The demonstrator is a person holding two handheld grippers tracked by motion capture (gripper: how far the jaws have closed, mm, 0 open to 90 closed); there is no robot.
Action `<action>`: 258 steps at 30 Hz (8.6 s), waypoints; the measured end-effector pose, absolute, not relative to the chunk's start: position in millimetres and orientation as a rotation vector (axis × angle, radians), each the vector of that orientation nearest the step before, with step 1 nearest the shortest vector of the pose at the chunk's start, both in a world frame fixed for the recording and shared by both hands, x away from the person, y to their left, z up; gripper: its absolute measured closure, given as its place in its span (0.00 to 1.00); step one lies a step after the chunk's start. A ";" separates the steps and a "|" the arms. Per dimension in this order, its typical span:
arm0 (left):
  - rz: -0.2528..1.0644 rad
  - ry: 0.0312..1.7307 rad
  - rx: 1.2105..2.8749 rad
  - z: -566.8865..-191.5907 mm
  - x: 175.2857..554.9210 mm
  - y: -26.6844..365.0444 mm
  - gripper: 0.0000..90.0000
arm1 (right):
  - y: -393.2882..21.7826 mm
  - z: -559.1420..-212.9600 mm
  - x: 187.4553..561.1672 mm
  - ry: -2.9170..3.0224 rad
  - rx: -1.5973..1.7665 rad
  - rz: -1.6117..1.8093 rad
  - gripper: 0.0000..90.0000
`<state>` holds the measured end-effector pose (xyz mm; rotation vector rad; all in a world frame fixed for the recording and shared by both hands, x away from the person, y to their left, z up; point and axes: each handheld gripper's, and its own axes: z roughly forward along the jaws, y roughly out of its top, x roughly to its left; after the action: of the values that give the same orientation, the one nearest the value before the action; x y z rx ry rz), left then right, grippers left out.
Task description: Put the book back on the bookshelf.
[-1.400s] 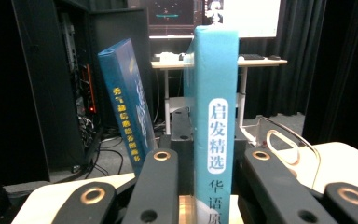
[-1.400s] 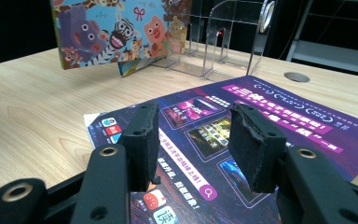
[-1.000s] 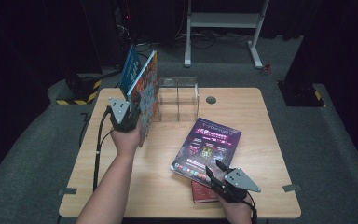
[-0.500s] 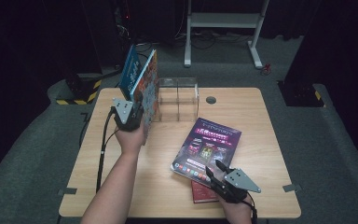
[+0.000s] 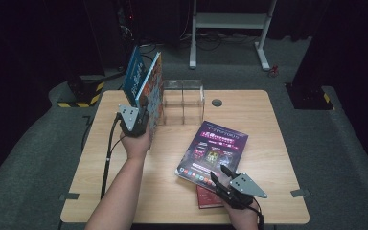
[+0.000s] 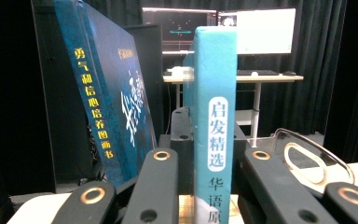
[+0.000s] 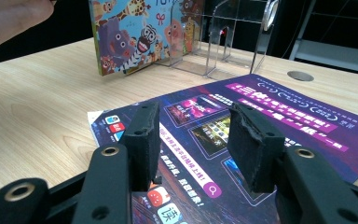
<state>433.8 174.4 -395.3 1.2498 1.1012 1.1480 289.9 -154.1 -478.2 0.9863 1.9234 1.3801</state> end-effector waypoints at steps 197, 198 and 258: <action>0.825 1.177 1.662 -454.7 359.3 231.9 0.47 | -153.5 -479.8 291.8 1.945 0.992 1.360 0.58; 0.822 1.176 1.677 -456.7 358.6 231.3 0.47 | -153.4 -479.9 291.8 1.946 0.992 1.360 0.58; 0.383 1.007 1.860 -504.1 343.7 140.1 0.54 | -182.3 -486.9 286.7 1.940 1.111 1.236 0.54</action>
<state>343.7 140.1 -504.1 1.8604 1.0070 0.3834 286.7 -182.3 -486.9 1.1112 1.9395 1.2359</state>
